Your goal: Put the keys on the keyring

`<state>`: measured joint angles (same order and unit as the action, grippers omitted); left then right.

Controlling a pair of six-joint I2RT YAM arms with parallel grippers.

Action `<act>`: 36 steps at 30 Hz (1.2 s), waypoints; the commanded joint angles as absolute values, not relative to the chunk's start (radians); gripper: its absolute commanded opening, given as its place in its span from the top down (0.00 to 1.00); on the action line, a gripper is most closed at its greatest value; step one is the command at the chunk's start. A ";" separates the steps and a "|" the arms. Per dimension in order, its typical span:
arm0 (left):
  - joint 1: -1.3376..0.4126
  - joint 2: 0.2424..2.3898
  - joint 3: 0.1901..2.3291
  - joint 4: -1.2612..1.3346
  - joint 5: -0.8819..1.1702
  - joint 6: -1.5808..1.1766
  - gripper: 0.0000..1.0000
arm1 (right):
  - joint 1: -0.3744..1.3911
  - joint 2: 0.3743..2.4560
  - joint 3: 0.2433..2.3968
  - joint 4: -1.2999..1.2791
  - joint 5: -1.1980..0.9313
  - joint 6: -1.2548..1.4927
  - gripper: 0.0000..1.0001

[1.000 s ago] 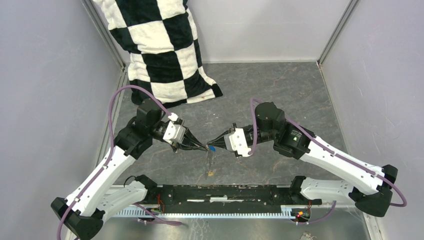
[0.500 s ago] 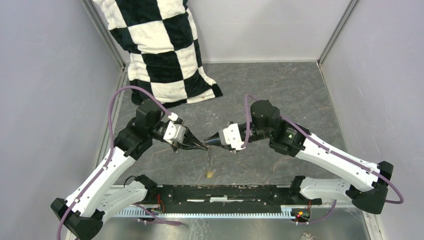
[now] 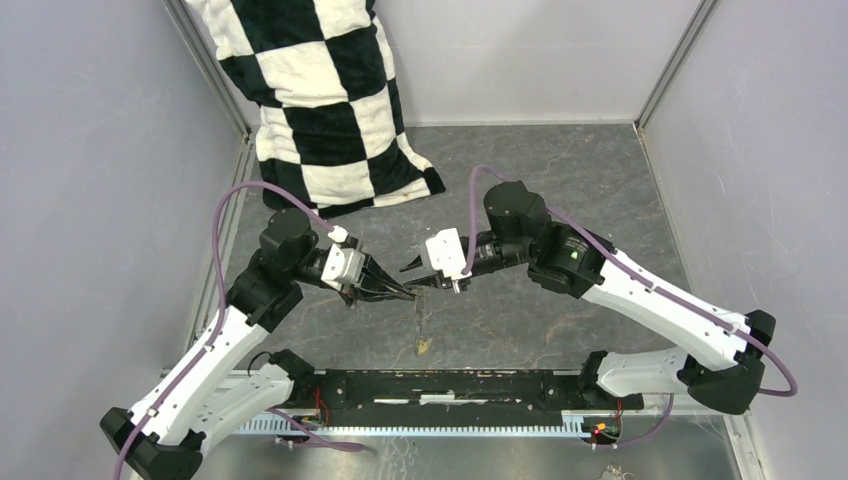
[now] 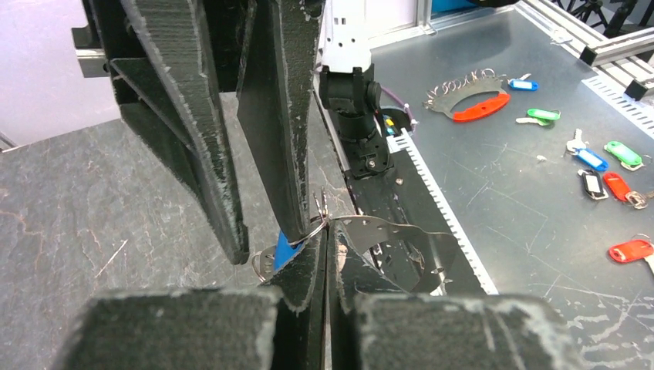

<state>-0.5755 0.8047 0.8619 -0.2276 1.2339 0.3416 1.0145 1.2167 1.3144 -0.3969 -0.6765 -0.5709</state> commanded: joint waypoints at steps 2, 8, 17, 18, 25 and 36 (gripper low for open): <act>-0.579 0.758 0.814 -0.052 1.221 0.219 0.98 | 1.018 1.274 1.445 -0.503 -0.628 -0.589 0.69; -0.579 0.740 0.797 -0.017 1.196 0.226 0.98 | 1.012 1.302 1.506 -0.570 -0.600 -0.565 0.64; -0.580 0.720 0.793 -0.020 1.203 0.296 0.98 | 0.992 1.335 1.550 -0.588 -0.653 -0.480 0.57; -0.579 0.718 0.793 -0.026 1.204 0.308 0.98 | 0.989 1.341 1.555 -0.590 -0.661 -0.471 0.57; -0.579 0.709 0.802 -0.067 1.212 0.362 0.98 | 0.947 1.336 1.549 -0.581 -0.744 -0.431 0.55; -0.579 0.709 0.808 -0.087 1.229 0.393 0.98 | 0.906 1.357 1.572 -0.585 -0.803 -0.389 0.52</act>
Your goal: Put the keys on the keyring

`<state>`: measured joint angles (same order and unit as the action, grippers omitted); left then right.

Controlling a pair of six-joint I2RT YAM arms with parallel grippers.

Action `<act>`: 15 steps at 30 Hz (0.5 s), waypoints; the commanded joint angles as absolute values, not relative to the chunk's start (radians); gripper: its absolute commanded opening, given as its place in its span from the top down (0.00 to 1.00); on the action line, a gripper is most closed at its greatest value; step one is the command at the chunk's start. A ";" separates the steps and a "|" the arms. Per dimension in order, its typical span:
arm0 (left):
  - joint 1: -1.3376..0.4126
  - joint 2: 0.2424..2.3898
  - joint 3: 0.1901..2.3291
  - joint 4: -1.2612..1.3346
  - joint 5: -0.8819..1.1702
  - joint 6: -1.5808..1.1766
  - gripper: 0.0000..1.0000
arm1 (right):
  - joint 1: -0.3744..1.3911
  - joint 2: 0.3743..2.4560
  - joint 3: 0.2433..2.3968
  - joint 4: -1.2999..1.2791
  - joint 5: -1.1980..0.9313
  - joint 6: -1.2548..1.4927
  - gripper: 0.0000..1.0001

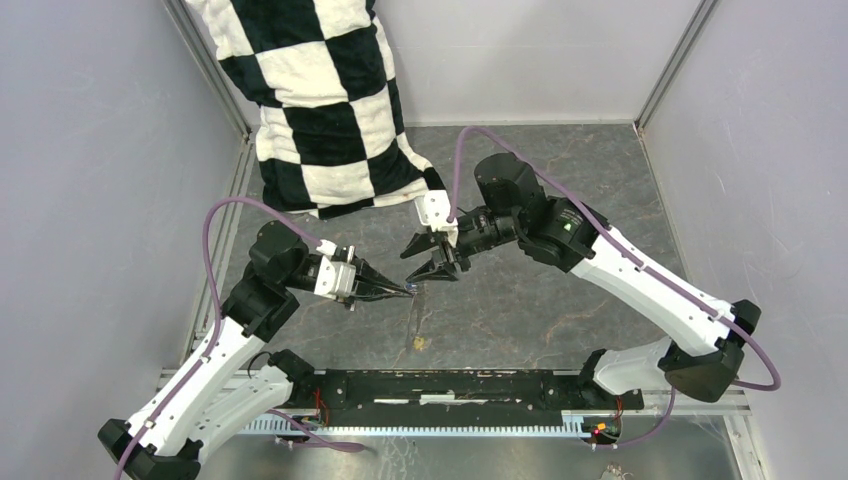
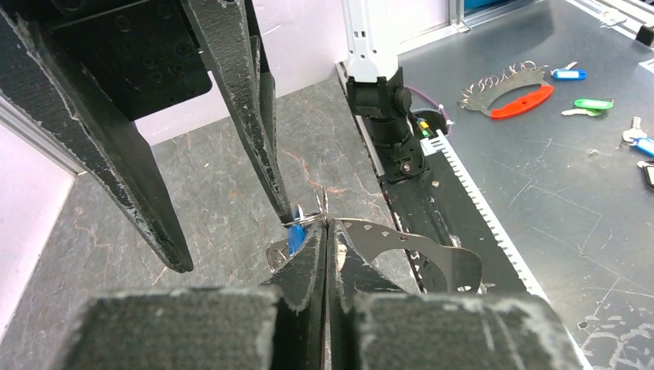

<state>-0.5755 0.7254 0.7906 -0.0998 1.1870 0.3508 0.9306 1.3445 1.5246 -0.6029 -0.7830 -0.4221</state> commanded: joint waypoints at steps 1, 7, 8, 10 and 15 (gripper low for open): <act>-0.580 0.709 0.807 -0.088 1.230 0.391 0.98 | 0.901 1.359 1.572 -0.579 -0.808 -0.382 0.51; -0.579 0.706 0.808 -0.088 1.229 0.397 0.98 | 0.877 1.368 1.580 -0.549 -0.825 -0.342 0.50; -0.580 0.706 0.808 -0.088 1.229 0.396 0.98 | 0.877 1.372 1.580 -0.548 -0.830 -0.339 0.50; -0.579 0.704 0.806 -0.087 1.228 0.399 0.98 | 0.878 1.377 1.580 -0.549 -0.841 -0.336 0.49; -0.579 0.697 0.802 -0.087 1.229 0.405 0.98 | 0.878 1.389 1.584 -0.548 -0.853 -0.329 0.49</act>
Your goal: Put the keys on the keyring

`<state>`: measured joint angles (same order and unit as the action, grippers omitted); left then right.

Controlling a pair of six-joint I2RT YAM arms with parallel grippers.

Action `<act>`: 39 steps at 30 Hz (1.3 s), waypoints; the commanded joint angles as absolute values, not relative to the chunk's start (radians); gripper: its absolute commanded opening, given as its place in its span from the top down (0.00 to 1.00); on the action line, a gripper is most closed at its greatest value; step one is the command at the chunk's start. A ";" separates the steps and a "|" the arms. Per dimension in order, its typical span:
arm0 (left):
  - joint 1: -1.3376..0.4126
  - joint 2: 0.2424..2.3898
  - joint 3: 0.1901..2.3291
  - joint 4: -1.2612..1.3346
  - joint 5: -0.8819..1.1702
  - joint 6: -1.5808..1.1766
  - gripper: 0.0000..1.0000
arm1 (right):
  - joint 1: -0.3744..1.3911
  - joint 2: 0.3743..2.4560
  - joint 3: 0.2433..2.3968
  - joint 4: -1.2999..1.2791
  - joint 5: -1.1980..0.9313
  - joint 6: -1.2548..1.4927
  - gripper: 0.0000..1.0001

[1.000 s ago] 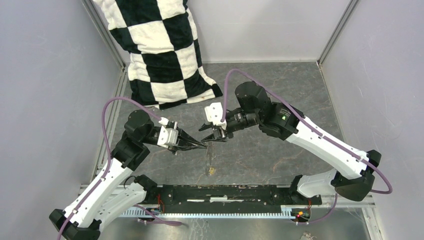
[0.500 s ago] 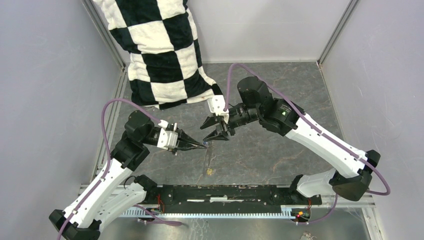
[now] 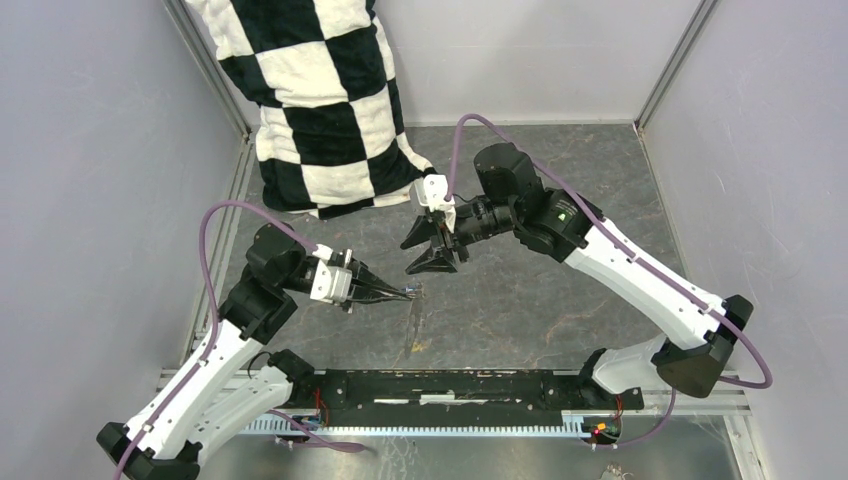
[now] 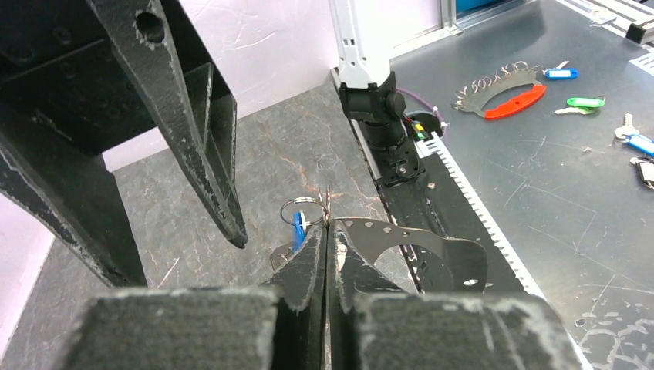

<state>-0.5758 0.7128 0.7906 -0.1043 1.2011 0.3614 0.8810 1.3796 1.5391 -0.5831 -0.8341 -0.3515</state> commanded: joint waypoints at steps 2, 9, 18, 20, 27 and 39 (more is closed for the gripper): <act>-0.579 0.695 0.799 -0.087 1.229 0.405 0.98 | 0.878 1.393 1.590 -0.549 -0.845 -0.323 0.49; -0.579 0.693 0.785 -0.062 1.209 0.375 0.98 | 0.853 1.398 1.622 -0.470 -0.806 -0.243 0.46; -0.580 0.659 0.728 0.071 1.091 0.258 0.98 | 0.781 1.256 1.527 -0.393 -0.795 -0.241 0.25; -0.579 0.655 0.726 0.100 1.052 0.235 0.98 | 0.781 1.217 1.481 -0.403 -0.809 -0.265 0.24; -0.579 0.675 0.731 0.146 0.988 0.174 0.98 | 0.786 1.155 1.364 -0.374 -0.904 -0.301 0.33; -0.578 0.690 0.744 0.178 0.906 0.145 0.98 | 0.923 1.229 1.433 -0.526 -0.749 -0.441 0.47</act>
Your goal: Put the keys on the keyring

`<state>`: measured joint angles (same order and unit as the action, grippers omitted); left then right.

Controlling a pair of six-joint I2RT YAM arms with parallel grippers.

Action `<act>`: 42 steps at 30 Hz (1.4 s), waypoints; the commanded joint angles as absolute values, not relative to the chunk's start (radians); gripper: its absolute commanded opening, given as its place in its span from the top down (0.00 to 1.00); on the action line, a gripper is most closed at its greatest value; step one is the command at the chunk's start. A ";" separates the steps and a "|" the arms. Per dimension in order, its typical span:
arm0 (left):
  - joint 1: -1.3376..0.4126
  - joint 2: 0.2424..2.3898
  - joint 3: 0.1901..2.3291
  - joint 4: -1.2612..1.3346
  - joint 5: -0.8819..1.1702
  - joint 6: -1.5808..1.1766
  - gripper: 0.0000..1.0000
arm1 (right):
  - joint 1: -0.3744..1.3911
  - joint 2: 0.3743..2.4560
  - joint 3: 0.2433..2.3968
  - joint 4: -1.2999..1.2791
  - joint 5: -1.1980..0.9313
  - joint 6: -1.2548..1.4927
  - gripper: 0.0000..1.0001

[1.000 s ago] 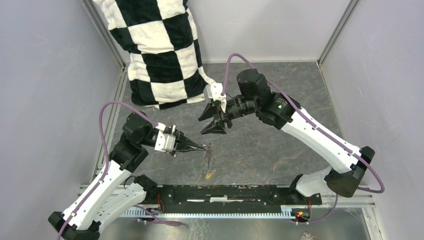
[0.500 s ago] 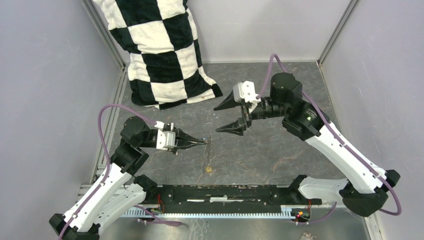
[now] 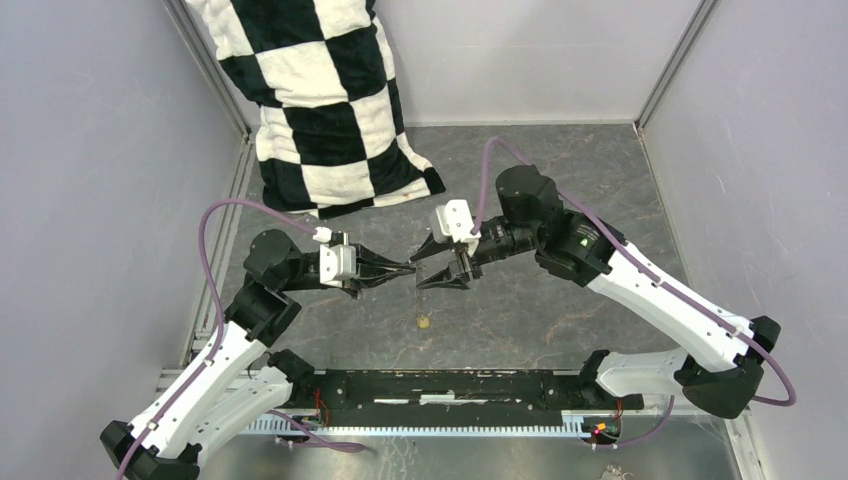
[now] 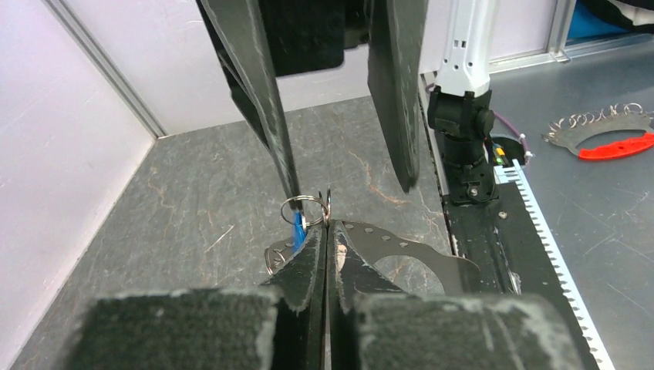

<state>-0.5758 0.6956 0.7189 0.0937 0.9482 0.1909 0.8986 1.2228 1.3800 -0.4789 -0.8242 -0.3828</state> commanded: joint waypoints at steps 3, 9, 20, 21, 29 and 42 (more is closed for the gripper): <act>-0.578 0.689 0.744 0.184 0.905 0.136 0.98 | 0.925 1.211 1.417 -0.506 -0.717 -0.439 0.50; -0.579 0.689 0.744 0.184 0.908 0.138 0.98 | 0.925 1.192 1.399 -0.474 -0.697 -0.428 0.56; -0.579 0.691 0.748 0.178 0.914 0.146 0.98 | 0.925 1.209 1.411 -0.471 -0.706 -0.423 0.74; -0.578 0.692 0.749 0.178 0.914 0.147 0.98 | 0.925 1.211 1.413 -0.471 -0.708 -0.422 0.76; -0.578 0.701 0.748 0.173 0.925 0.155 0.98 | 0.925 1.236 1.419 -0.469 -0.713 -0.411 0.85; -0.578 0.694 0.774 0.061 0.938 0.217 0.78 | 0.925 1.238 1.434 -0.500 -0.648 -0.405 1.00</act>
<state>-0.5755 0.7078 0.7200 0.0986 0.9203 0.1761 0.9211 1.2423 1.3853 -0.5037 -0.6746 -0.4091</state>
